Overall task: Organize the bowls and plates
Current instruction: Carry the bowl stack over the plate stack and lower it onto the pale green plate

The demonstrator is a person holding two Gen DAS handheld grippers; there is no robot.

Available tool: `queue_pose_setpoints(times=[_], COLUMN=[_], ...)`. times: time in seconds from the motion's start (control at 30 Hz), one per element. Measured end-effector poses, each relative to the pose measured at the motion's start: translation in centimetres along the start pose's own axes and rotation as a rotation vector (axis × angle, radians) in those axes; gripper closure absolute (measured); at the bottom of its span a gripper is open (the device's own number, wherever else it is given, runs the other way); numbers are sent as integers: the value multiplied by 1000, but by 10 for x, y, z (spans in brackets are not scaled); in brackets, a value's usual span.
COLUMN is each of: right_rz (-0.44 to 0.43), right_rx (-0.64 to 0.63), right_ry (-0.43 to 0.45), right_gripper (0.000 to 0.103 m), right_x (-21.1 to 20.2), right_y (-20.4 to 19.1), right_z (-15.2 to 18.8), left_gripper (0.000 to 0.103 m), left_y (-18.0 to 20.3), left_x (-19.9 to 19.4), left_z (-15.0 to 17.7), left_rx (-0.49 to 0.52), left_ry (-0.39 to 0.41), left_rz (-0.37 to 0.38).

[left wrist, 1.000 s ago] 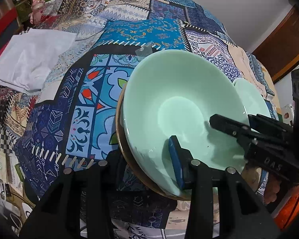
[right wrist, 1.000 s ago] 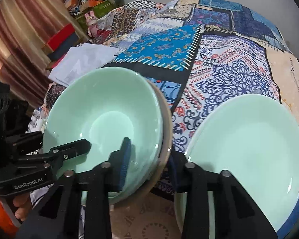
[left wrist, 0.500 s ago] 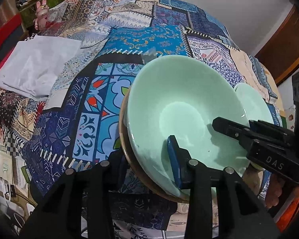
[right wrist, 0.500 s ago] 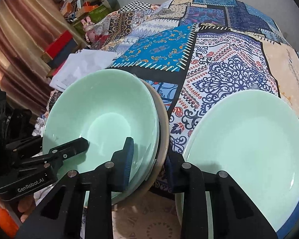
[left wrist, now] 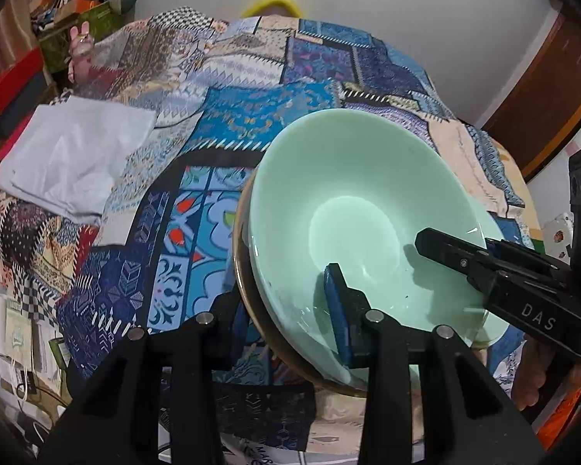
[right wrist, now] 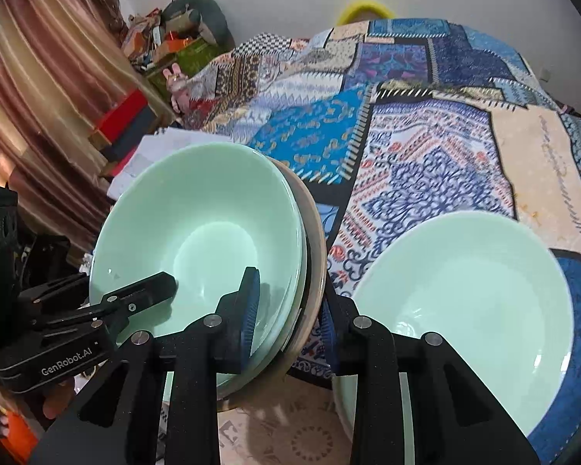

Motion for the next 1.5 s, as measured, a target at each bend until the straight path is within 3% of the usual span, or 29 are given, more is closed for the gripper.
queue_pose_setpoints(times=[0.93,1.5], right_rz=[125,142], right_rx=[86,166], right_ry=[109,67], right_gripper=[77,77], right_x=[-84,-84], right_y=[78,116], right_z=[11,36], left_gripper=[66,66], left_y=[120,155], left_x=[-5,30], left_z=[-13,3], left_rx=[173,205], left_ry=[27,-64], left_rz=[99,118])
Point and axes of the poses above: each gripper's, at about its wrist camera, not at the fingertips, and x roughly the way its jaws point, y to its right, z to its underside, the point moved 4 cm from there along x, roughly the way its jaws point, and after that the axes turned 5 degrees about -x, right-handed, at the moved point
